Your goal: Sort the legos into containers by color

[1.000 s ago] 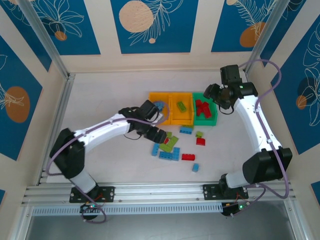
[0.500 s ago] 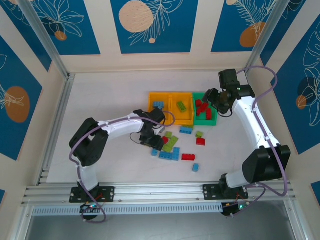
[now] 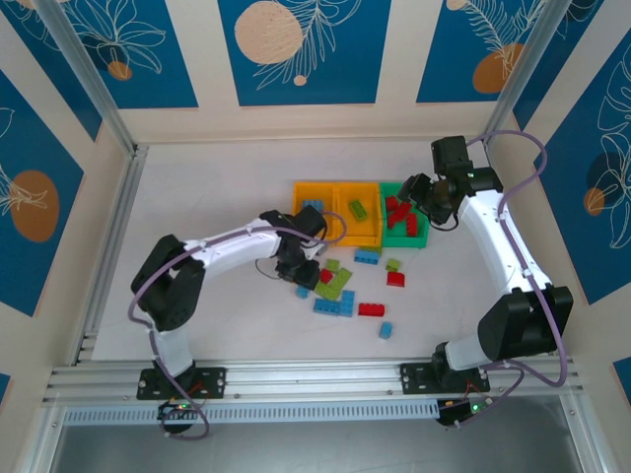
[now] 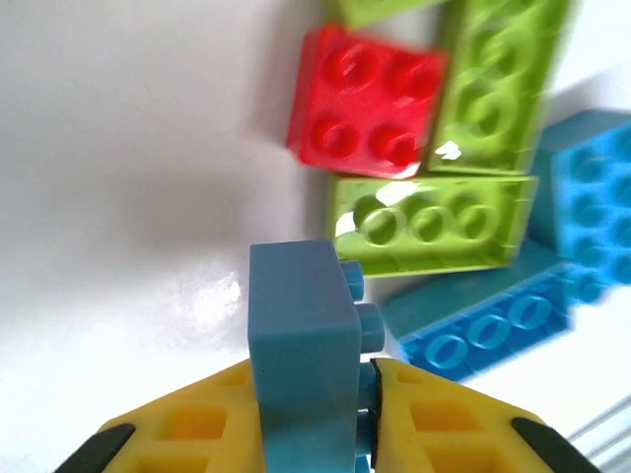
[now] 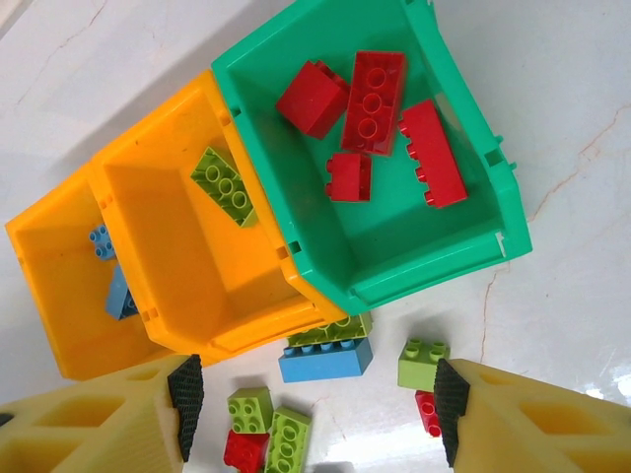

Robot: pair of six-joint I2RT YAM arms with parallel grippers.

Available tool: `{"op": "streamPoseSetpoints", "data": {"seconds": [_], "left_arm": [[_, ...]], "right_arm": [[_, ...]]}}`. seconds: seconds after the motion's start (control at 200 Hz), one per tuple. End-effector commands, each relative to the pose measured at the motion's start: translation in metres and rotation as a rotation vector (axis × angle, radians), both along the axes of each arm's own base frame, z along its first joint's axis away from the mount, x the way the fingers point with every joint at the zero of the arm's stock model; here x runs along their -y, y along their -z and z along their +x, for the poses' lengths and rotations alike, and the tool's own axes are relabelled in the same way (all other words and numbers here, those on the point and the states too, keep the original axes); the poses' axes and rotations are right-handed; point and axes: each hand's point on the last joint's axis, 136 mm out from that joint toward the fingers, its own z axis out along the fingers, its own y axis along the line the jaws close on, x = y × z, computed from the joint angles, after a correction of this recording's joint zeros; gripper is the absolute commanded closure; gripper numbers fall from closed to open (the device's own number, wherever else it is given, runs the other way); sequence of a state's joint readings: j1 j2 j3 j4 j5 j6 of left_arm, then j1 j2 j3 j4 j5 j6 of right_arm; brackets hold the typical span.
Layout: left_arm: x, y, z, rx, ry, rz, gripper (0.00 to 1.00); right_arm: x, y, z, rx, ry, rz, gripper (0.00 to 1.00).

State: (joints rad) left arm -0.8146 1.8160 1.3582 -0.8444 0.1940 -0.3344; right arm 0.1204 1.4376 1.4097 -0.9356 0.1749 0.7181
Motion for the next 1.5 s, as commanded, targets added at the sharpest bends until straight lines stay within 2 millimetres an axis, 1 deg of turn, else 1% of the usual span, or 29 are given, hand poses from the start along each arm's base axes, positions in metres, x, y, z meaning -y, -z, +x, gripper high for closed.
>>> {"op": "streamPoseSetpoints", "data": {"seconds": [0.0, 0.08, 0.165, 0.285, 0.34, 0.365, 0.39, 0.43, 0.465, 0.495, 0.565, 0.62, 0.665, 0.72, 0.83, 0.9, 0.98, 1.03, 1.09, 1.17, 1.28, 1.38, 1.425, 1.495], "left_arm": [[0.000, -0.070, 0.032, 0.189, -0.007, -0.055, 0.77], [-0.006, -0.080, 0.067, 0.251, -0.045, -0.032, 0.75], [-0.006, -0.085, 0.108, 0.287, -0.093, -0.047, 0.74], [0.004, -0.090, 0.163, 0.350, -0.133, -0.084, 0.73], [0.008, -0.094, 0.185, 0.373, -0.149, -0.102, 0.70], [0.008, -0.090, 0.193, 0.376, -0.158, -0.099, 0.68], [0.009, -0.092, 0.202, 0.385, -0.168, -0.104, 0.67], [0.009, -0.091, 0.213, 0.391, -0.182, -0.106, 0.63], [0.008, -0.093, 0.220, 0.400, -0.190, -0.107, 0.57], [0.008, -0.095, 0.225, 0.411, -0.194, -0.107, 0.53], [0.008, -0.103, 0.230, 0.437, -0.193, -0.116, 0.46], [0.008, -0.113, 0.230, 0.453, -0.189, -0.129, 0.45], [0.008, -0.123, 0.226, 0.459, -0.187, -0.143, 0.45], [0.007, -0.136, 0.219, 0.462, -0.179, -0.165, 0.45], [0.006, -0.173, 0.195, 0.504, -0.155, -0.248, 0.45], [0.004, -0.198, 0.174, 0.544, -0.134, -0.321, 0.45], [0.002, -0.226, 0.146, 0.604, -0.085, -0.414, 0.45], [0.000, -0.240, 0.129, 0.647, -0.038, -0.460, 0.46], [-0.005, -0.250, 0.106, 0.695, 0.025, -0.493, 0.46], [-0.014, -0.255, 0.080, 0.757, 0.105, -0.504, 0.44], [-0.029, -0.250, 0.049, 0.812, 0.204, -0.505, 0.38], [-0.039, -0.244, 0.022, 0.858, 0.299, -0.520, 0.24], [-0.044, -0.241, 0.014, 0.883, 0.328, -0.523, 0.18], [-0.050, -0.237, 0.002, 0.922, 0.372, -0.526, 0.09]], "right_arm": [[-0.004, -0.016, -0.005, 0.043, 0.006, 0.036, 0.34], [-0.004, -0.018, -0.005, 0.046, 0.005, 0.035, 0.34], [-0.004, -0.020, -0.005, 0.045, 0.002, 0.031, 0.33], [-0.004, -0.020, -0.008, 0.037, -0.005, 0.031, 0.34], [-0.005, -0.021, -0.010, 0.035, -0.009, 0.034, 0.34], [-0.005, -0.021, -0.011, 0.032, -0.010, 0.036, 0.34], [-0.005, -0.020, -0.012, 0.028, -0.012, 0.036, 0.34], [-0.006, -0.021, -0.014, 0.028, -0.016, 0.039, 0.33], [-0.006, -0.020, -0.017, 0.022, -0.016, 0.036, 0.34], [-0.005, -0.020, -0.019, 0.016, -0.015, 0.031, 0.34], [-0.003, -0.013, -0.027, -0.011, 0.000, 0.023, 0.34], [-0.005, -0.004, -0.034, -0.038, 0.000, 0.031, 0.34], [-0.006, 0.004, -0.041, -0.064, -0.002, 0.028, 0.34], [-0.007, 0.019, -0.051, -0.109, -0.001, 0.018, 0.34], [-0.010, 0.055, -0.072, -0.201, -0.007, 0.012, 0.34], [-0.016, 0.075, -0.080, -0.240, -0.028, 0.031, 0.33], [-0.026, 0.095, -0.083, -0.287, -0.061, 0.047, 0.32], [-0.031, 0.107, -0.083, -0.319, -0.084, 0.041, 0.31], [-0.036, 0.118, -0.081, -0.352, -0.106, 0.030, 0.30], [-0.040, 0.134, -0.075, -0.383, -0.128, 0.005, 0.30], [-0.038, 0.155, -0.068, -0.427, -0.123, -0.028, 0.30], [-0.034, 0.172, -0.065, -0.462, -0.120, -0.066, 0.31], [-0.032, 0.177, -0.065, -0.473, -0.118, -0.076, 0.32], [-0.031, 0.184, -0.066, -0.494, -0.115, -0.089, 0.37]]}}
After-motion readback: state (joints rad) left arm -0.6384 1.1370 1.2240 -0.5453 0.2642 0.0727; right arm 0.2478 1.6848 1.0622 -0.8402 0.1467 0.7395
